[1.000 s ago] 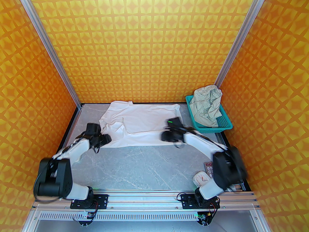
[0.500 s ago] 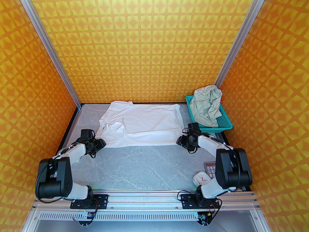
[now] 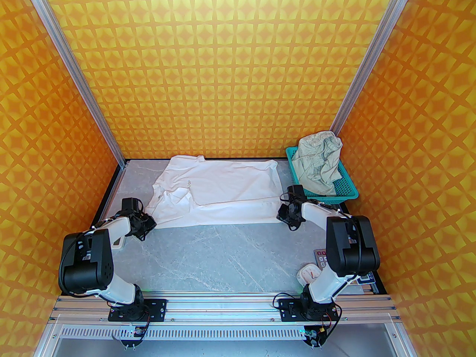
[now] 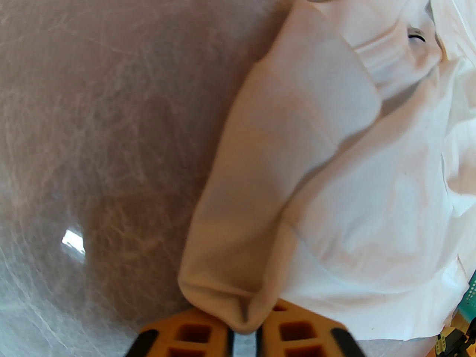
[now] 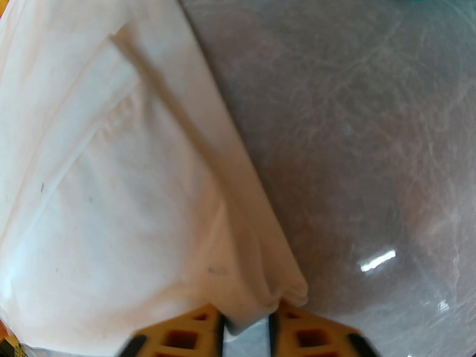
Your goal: Fold and stack the mixed laundry pile
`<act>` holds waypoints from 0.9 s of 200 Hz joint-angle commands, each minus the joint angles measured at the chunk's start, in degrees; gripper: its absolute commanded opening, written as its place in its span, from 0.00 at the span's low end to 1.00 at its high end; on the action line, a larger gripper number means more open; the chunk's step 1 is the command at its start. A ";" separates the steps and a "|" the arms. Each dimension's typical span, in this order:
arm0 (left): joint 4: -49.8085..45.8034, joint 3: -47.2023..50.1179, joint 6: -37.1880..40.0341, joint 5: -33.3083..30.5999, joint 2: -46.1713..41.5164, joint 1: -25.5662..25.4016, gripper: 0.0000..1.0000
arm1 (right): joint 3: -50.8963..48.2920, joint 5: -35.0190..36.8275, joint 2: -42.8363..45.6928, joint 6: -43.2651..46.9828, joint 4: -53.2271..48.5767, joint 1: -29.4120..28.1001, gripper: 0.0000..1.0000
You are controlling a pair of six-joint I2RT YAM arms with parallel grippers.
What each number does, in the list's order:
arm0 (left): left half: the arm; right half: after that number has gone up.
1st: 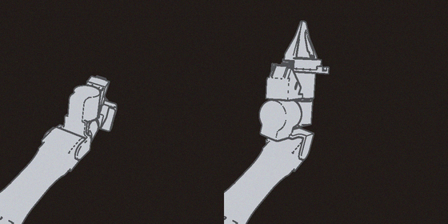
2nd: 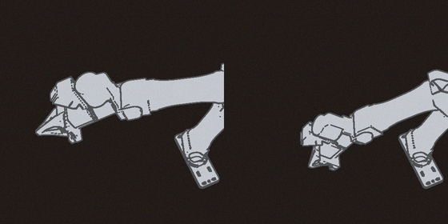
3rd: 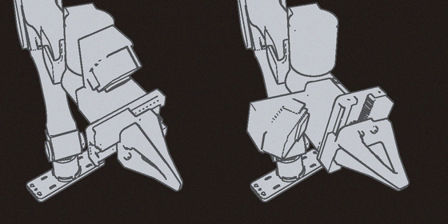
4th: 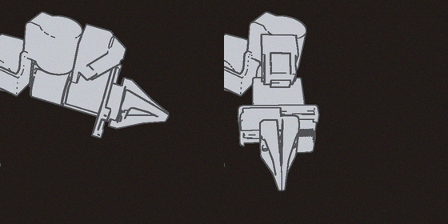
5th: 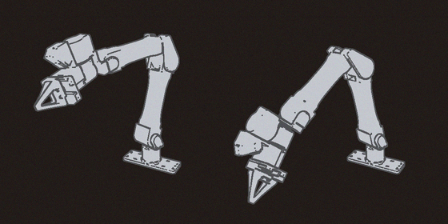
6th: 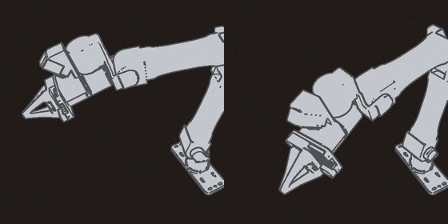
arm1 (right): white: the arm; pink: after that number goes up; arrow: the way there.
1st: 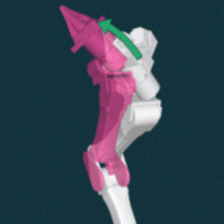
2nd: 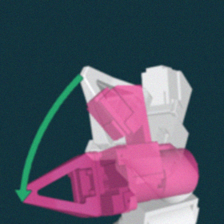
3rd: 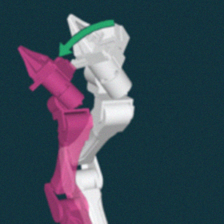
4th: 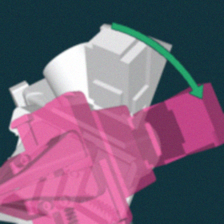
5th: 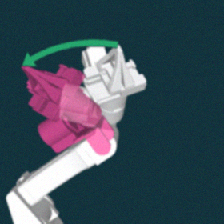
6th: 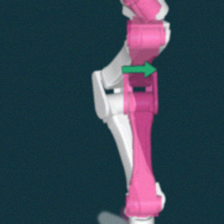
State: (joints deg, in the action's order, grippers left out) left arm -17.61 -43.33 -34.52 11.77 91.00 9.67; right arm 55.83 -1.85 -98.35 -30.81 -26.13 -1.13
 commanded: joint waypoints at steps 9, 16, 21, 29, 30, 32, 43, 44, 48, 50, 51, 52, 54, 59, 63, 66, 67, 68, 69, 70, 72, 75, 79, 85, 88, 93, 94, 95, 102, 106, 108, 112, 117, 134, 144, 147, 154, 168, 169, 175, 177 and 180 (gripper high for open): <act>5.40 -3.02 0.96 -0.95 3.02 0.79 0.05 | 2.32 3.74 0.82 0.96 -0.40 0.32 0.11; 5.26 -3.44 1.15 -0.96 3.25 0.79 0.04 | 2.27 4.30 1.38 1.29 -0.71 0.33 0.07; 5.15 -3.80 1.28 -0.96 3.38 0.81 0.03 | 2.19 4.59 1.78 1.50 -0.90 0.33 0.04; 4.81 -4.44 1.39 -0.91 3.57 0.92 0.02 | 2.17 5.00 2.46 1.77 -1.32 0.33 0.01; 4.75 -4.50 1.43 -0.94 3.57 0.94 0.02 | 2.17 5.05 2.50 1.79 -1.39 0.38 0.00; 4.66 -4.66 1.42 -0.95 3.57 0.89 0.02 | 2.17 5.06 2.67 1.84 -1.49 0.41 0.00; 3.71 -5.43 1.77 -0.96 2.89 0.90 0.02 | 2.27 5.13 3.52 2.27 -2.36 0.42 0.00; 3.58 -5.48 1.84 -0.96 2.79 0.93 0.02 | 2.27 5.07 3.56 2.35 -2.40 0.42 0.00; 3.10 -5.68 1.96 -0.96 2.14 0.88 0.03 | 2.26 5.09 3.87 2.48 -2.76 0.40 0.00; 2.86 -5.64 1.99 -0.96 1.76 0.88 0.04 | 2.26 5.05 4.08 2.57 -2.98 0.42 0.00; 2.81 -5.67 2.04 -0.96 1.52 0.88 0.04 | 2.17 5.03 4.19 2.62 -3.06 0.42 0.00; 2.78 -5.65 2.07 -0.96 1.32 0.92 0.04 | 2.17 5.07 4.29 2.65 -3.19 0.42 0.00; 2.45 -5.63 2.15 -0.94 0.83 0.95 0.06 | 2.13 5.09 4.56 2.67 -3.39 0.42 0.00; 1.94 -5.46 2.32 -0.96 -0.46 0.90 0.14 | 1.96 5.17 5.19 2.70 -3.71 0.42 0.00; 1.38 -5.41 2.49 -1.15 -1.53 0.88 0.23 | 1.75 5.15 5.69 2.89 -3.98 0.42 0.01; 0.83 -5.32 2.64 -1.36 -2.32 0.92 0.30 | 1.47 5.13 6.10 2.88 -4.08 0.42 0.02; 0.61 -5.28 2.72 -1.38 -2.58 0.90 0.30 | 1.47 5.11 6.21 2.91 -4.13 0.47 0.03; 0.45 -5.28 2.84 -1.48 -2.85 0.89 0.34 | 1.38 5.15 6.40 2.93 -4.21 0.49 0.04; 0.28 -5.23 2.91 -1.53 -3.15 0.88 0.35 | 1.34 5.08 6.54 2.89 -4.29 0.50 0.04; 0.07 -5.25 2.98 -1.64 -3.44 0.88 0.39 | 1.27 5.09 6.61 2.92 -4.37 0.50 0.05; -0.42 -5.27 3.15 -1.77 -3.98 0.88 0.44 | 1.16 5.01 6.86 2.94 -4.52 0.51 0.07; -1.02 -5.11 3.32 -1.88 -4.74 0.88 0.48 | 0.98 4.86 7.23 2.91 -4.75 0.51 0.11; -1.76 -4.93 3.53 -2.07 -5.76 0.89 0.50 | 0.74 4.31 7.71 2.88 -5.01 0.71 0.17; -2.79 -4.59 3.87 -2.14 -7.20 0.88 0.53 | 0.34 3.03 8.43 2.59 -5.16 1.03 0.26; -3.30 -4.26 4.00 -2.23 -7.81 0.89 0.53 | -0.16 1.88 8.81 2.35 -4.98 1.33 0.30; -4.17 -3.82 4.02 -2.18 -8.90 0.89 0.54 | -1.08 -0.89 9.32 1.88 -4.27 2.10 0.35; -4.27 -3.71 4.02 -2.23 -9.13 0.93 0.54 | -1.25 -1.19 9.45 1.80 -4.10 2.27 0.36; -4.36 -3.66 4.02 -2.25 -9.33 0.90 0.54 | -1.43 -1.96 9.51 1.67 -3.93 2.49 0.37; -5.15 -2.78 4.00 -2.27 -10.73 0.86 0.54 | -2.83 -5.93 10.20 0.64 -2.81 3.96 0.41; -5.66 -2.24 3.88 -2.28 -11.41 0.84 0.54 | -3.38 -7.46 10.49 0.14 -2.36 4.68 0.43; -5.81 -1.94 3.86 -2.23 -11.73 0.93 0.54 | -3.72 -8.10 10.64 -0.04 -2.15 4.98 0.44; -6.07 -1.35 3.75 -2.21 -12.41 0.87 0.55 | -4.28 -9.14 10.92 -0.25 -1.74 5.45 0.45; -6.24 -0.54 3.75 -2.19 -13.13 0.79 0.55 | -4.71 -9.93 11.22 -0.30 -1.36 5.81 0.47; -5.71 1.72 3.32 -1.47 -14.14 0.75 0.57 | -5.33 -11.09 11.52 -0.69 -0.15 6.03 0.51; -4.71 2.27 3.08 -0.07 -13.35 0.79 0.60 | -5.38 -11.72 10.72 -1.37 0.61 6.05 0.52; -4.41 2.24 2.92 0.49 -12.93 0.83 0.61 | -5.38 -11.90 10.41 -1.67 0.88 6.05 0.53; -3.66 1.99 2.64 1.69 -11.75 0.70 0.61 | -5.38 -12.20 9.59 -2.25 1.52 6.04 0.53; -1.55 1.70 1.55 2.81 -9.64 0.08 0.63 | -5.53 -12.30 7.94 -3.63 3.09 6.05 0.53; -1.46 1.64 1.47 2.81 -9.50 -0.01 0.63 | -5.54 -12.30 7.84 -3.72 3.23 6.05 0.53; -0.57 1.50 0.94 2.92 -8.68 -0.39 0.64 | -5.62 -12.31 7.28 -4.18 3.88 6.05 0.53; -0.23 1.50 0.77 2.95 -8.44 -0.54 0.64 | -5.71 -12.31 7.09 -4.39 4.15 6.09 0.54; 0.22 1.37 0.55 3.03 -8.06 -0.68 0.65 | -5.84 -12.38 6.84 -4.60 4.57 6.00 0.53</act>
State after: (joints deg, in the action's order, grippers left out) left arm -20.29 -42.04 -32.18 12.34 80.34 10.04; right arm 50.92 -11.84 -88.75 -32.29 -25.78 4.95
